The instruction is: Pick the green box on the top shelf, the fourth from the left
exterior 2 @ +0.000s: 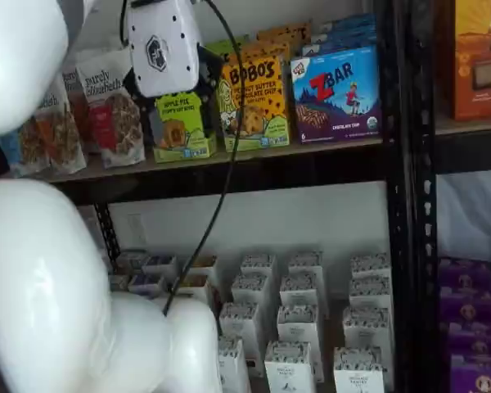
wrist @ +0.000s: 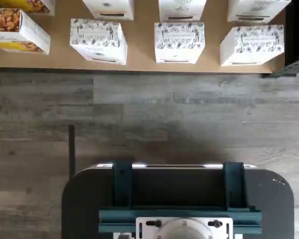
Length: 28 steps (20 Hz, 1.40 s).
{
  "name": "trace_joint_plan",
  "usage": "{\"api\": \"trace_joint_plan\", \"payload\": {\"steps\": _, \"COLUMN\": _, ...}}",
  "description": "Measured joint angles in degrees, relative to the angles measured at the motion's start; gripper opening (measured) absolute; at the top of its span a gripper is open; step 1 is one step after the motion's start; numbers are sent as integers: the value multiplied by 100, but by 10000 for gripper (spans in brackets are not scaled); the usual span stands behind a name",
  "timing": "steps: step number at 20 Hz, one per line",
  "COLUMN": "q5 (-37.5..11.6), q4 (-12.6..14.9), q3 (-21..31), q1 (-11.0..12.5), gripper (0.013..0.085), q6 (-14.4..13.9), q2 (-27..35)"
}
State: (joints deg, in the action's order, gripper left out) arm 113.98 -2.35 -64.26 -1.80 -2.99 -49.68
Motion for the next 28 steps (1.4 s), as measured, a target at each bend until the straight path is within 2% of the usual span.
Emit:
{"api": "trace_joint_plan", "payload": {"steps": 2, "q5": -72, "q4": -167, "q3": 42, "q1": 158, "gripper": 850, "q6": 83, "q2": -47}}
{"api": "trace_joint_plan", "payload": {"steps": 4, "q5": -115, "q4": -204, "q3": 57, "q1": 171, "gripper": 850, "q6": 91, "q2": -72}}
{"api": "trace_joint_plan", "payload": {"steps": 11, "q5": -291, "q4": -63, "q3": 73, "q1": -111, "gripper": 850, "q6": -123, "q2": -93}}
{"api": "trace_joint_plan", "payload": {"steps": 23, "q5": -1041, "q4": 143, "q3": -28, "q1": -996, "gripper": 850, "q6": -923, "q2": 294}}
{"api": "trace_joint_plan", "payload": {"steps": 28, "q5": -1450, "q4": 343, "q3": -246, "q1": -1522, "gripper": 850, "q6": -1399, "q2": 764}}
